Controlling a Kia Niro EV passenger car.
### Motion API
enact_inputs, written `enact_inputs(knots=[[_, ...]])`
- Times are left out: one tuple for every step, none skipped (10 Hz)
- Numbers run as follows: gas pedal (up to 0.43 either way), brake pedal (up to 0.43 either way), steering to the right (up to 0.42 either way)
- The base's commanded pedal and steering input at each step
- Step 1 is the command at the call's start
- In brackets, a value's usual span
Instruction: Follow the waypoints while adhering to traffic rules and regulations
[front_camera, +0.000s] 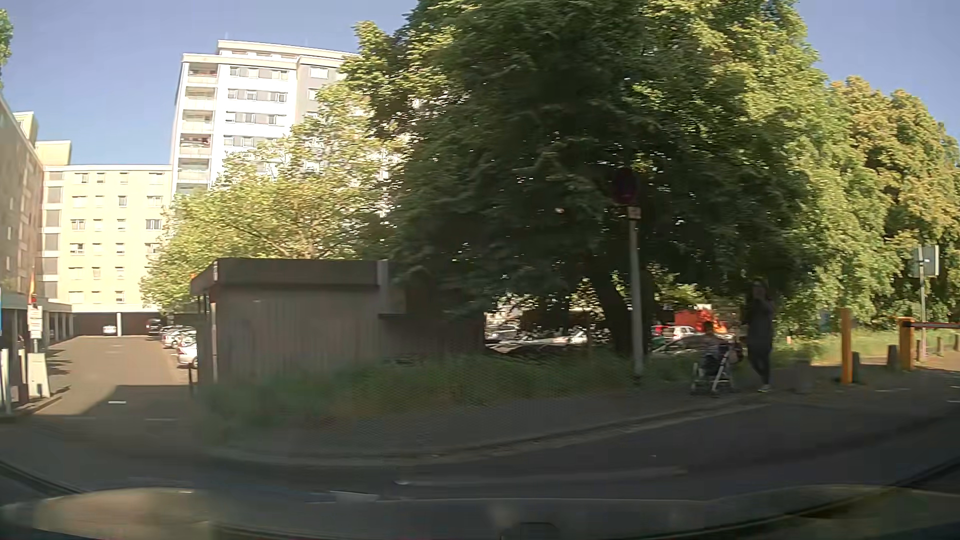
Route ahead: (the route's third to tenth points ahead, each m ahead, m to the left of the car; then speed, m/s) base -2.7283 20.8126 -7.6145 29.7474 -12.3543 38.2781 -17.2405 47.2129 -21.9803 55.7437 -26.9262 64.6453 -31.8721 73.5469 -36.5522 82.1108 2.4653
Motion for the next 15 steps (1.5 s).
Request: enact_inputs(knots=[[0.000,0.207,-0.971],[0.000,0.220,-0.970],[0.000,0.244,-0.968],[0.000,0.250,-0.966],[0.000,0.262,-0.957],[0.000,0.268,-0.936],[0.000,0.268,-0.901],[0.000,0.268,-0.847],[0.000,0.268,-0.795],[0.000,0.268,-0.722],[0.000,0.268,-0.659],[0.000,0.262,-0.593],[0.000,0.250,-0.506],[0.000,0.250,-0.445],[0.000,0.244,-0.382]])
